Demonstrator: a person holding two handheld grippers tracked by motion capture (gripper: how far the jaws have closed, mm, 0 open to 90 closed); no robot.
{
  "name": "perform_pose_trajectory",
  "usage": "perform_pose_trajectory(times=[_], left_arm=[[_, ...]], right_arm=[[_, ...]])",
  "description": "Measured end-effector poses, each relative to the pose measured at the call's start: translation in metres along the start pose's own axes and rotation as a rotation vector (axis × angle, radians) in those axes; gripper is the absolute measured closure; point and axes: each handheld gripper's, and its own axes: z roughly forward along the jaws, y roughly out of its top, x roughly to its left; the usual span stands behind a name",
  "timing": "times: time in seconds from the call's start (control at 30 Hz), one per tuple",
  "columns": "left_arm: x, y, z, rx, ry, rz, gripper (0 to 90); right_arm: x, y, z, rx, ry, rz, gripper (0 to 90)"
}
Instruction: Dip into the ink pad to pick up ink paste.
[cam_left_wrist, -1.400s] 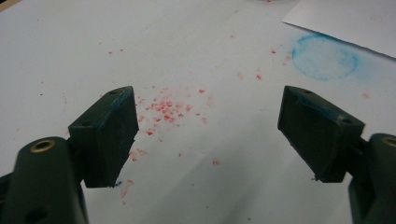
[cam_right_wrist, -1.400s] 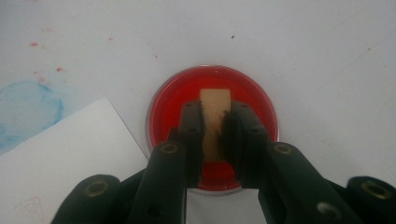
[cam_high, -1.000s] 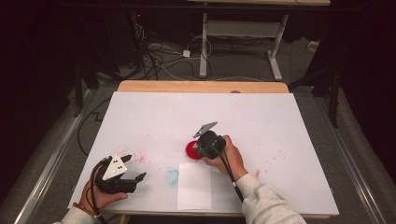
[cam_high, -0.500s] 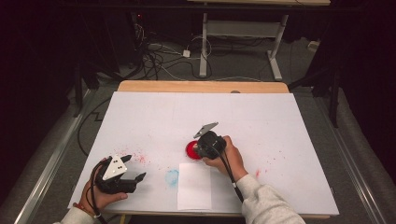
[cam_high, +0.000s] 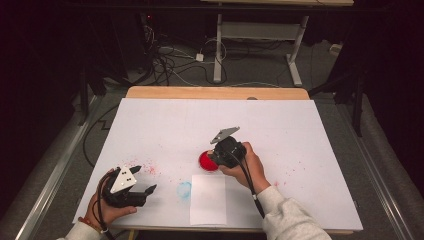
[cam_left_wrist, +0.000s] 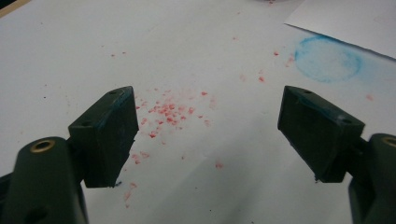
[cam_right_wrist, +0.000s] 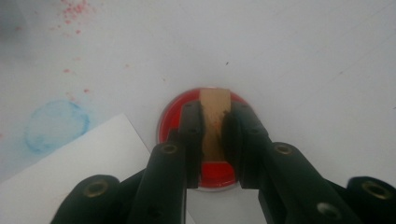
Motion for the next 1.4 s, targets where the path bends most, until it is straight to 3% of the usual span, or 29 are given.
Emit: perform_pose_trajectory(times=[0.3, 0.47, 0.6, 0.83, 0.97, 1.17, 1.4], left_arm=[[-0.001, -0.001, -0.002, 0.000, 0.006, 0.000, 19.5], [-0.001, -0.001, -0.002, 0.004, 0.005, 0.003, 19.5], [-0.001, -0.001, -0.002, 0.005, 0.004, 0.002, 19.5], [-0.001, -0.001, -0.001, 0.007, 0.003, 0.002, 19.5], [-0.001, -0.002, 0.000, 0.014, -0.001, 0.003, 19.5], [-0.001, -0.002, 0.000, 0.016, -0.001, 0.003, 19.5], [-0.001, -0.002, 0.000, 0.021, -0.002, 0.006, 19.5]], right_arm=[[0.002, 0.020, -0.038, -0.070, -0.016, -0.032, 76.2], [0.003, 0.025, -0.045, -0.082, -0.023, -0.035, 76.1], [0.003, 0.020, -0.037, -0.060, -0.017, -0.023, 76.2], [0.002, 0.002, -0.001, 0.026, -0.003, 0.004, 76.1], [0.001, -0.006, 0.014, 0.043, 0.006, 0.015, 76.2], [0.001, -0.011, 0.028, 0.072, 0.013, 0.013, 76.2], [0.003, -0.013, 0.029, 0.067, 0.000, -0.002, 76.3]])
